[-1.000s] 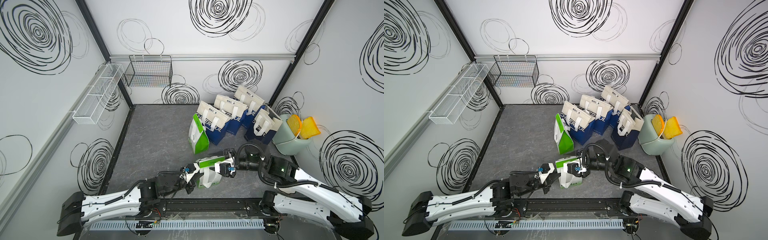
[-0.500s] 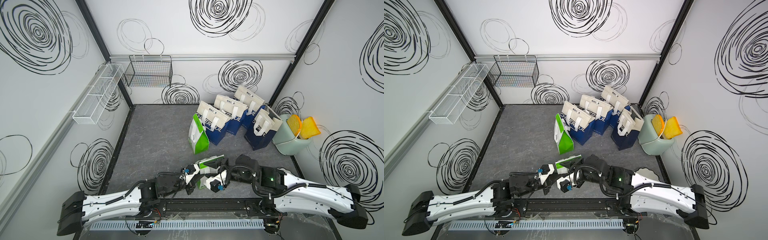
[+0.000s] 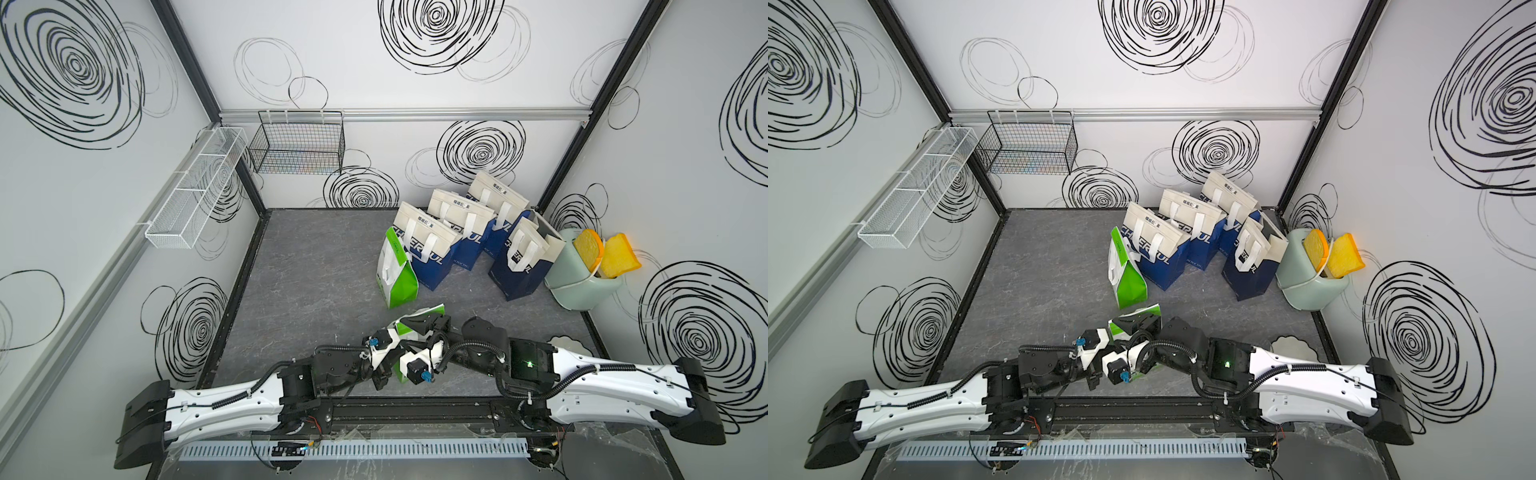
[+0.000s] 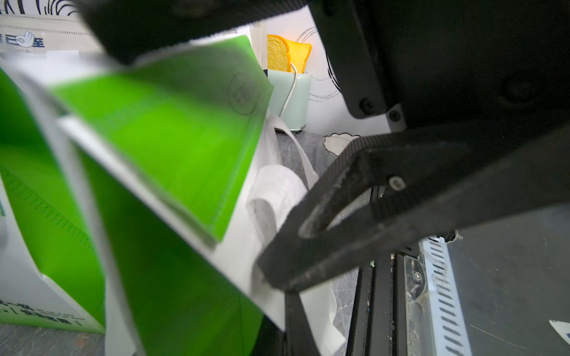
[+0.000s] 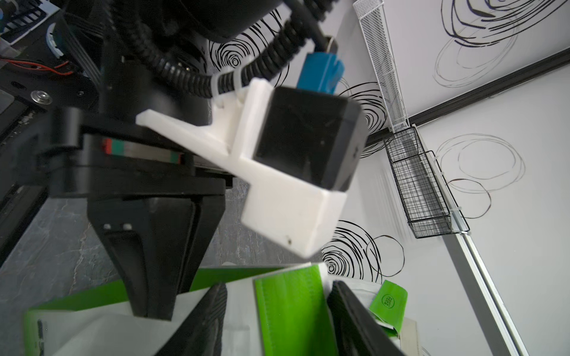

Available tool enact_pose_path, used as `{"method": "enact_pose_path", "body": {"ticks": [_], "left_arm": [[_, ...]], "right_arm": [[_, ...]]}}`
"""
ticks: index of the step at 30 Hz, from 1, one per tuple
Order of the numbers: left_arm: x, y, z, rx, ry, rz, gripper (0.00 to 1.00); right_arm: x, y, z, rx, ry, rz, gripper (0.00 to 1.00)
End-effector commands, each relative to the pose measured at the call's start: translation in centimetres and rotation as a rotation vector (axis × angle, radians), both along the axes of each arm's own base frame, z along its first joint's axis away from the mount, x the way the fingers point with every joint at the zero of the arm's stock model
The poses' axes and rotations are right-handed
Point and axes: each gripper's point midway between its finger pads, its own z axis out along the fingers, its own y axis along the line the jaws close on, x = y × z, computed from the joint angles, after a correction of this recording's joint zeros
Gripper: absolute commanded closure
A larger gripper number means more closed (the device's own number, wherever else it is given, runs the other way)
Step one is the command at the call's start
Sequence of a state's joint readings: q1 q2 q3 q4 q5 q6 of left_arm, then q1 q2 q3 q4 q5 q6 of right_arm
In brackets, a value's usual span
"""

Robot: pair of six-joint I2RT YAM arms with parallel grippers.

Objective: Open the takeout bag
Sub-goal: Open the takeout bag at the center of the board.

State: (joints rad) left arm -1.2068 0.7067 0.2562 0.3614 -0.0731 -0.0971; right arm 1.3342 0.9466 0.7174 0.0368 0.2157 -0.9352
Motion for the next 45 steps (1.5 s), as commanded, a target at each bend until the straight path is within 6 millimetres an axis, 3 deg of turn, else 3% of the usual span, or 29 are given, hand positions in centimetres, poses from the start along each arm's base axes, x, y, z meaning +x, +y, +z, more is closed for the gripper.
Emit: {"method": "enact_pose_path", "body": {"ticks": [1, 7, 17, 31, 36, 41, 45], "left_arm": [[-1.1, -0.7, 3.5, -0.115, -0.044, -0.057, 1.00], [-1.1, -0.6, 3.5, -0.113, -0.046, -0.056, 1.00], [-1.1, -0.6, 3.7, -0.114, -0.052, -0.055, 1.00], [-0.9, -0.4, 3.6, -0.114, -0.049, -0.042, 1.00], [-0.9, 0.0, 3.7, -0.132, -0.053, -0.030, 1.00], [-1.0, -0.2, 3.8, -0.134, -0.056, -0.041, 1.00], [-1.0, -0.3, 3.8, -0.130, -0.057, -0.045, 1.00]], "right_arm": [[1.3, -0.2, 1.2, 0.062, -0.039, -0.086, 0.43], [2.5, -0.5, -0.8, -0.024, -0.087, -0.145, 0.46], [3.8, -0.7, -1.8, -0.083, -0.147, -0.227, 0.54], [4.2, -1.5, -0.8, -0.041, -0.142, -0.265, 0.72], [4.0, -1.9, 0.3, 0.024, -0.085, -0.245, 0.81], [4.0, -2.2, -0.2, 0.015, -0.056, -0.231, 0.95], [3.9, -1.9, -0.2, 0.020, -0.042, -0.227, 1.00]]}}
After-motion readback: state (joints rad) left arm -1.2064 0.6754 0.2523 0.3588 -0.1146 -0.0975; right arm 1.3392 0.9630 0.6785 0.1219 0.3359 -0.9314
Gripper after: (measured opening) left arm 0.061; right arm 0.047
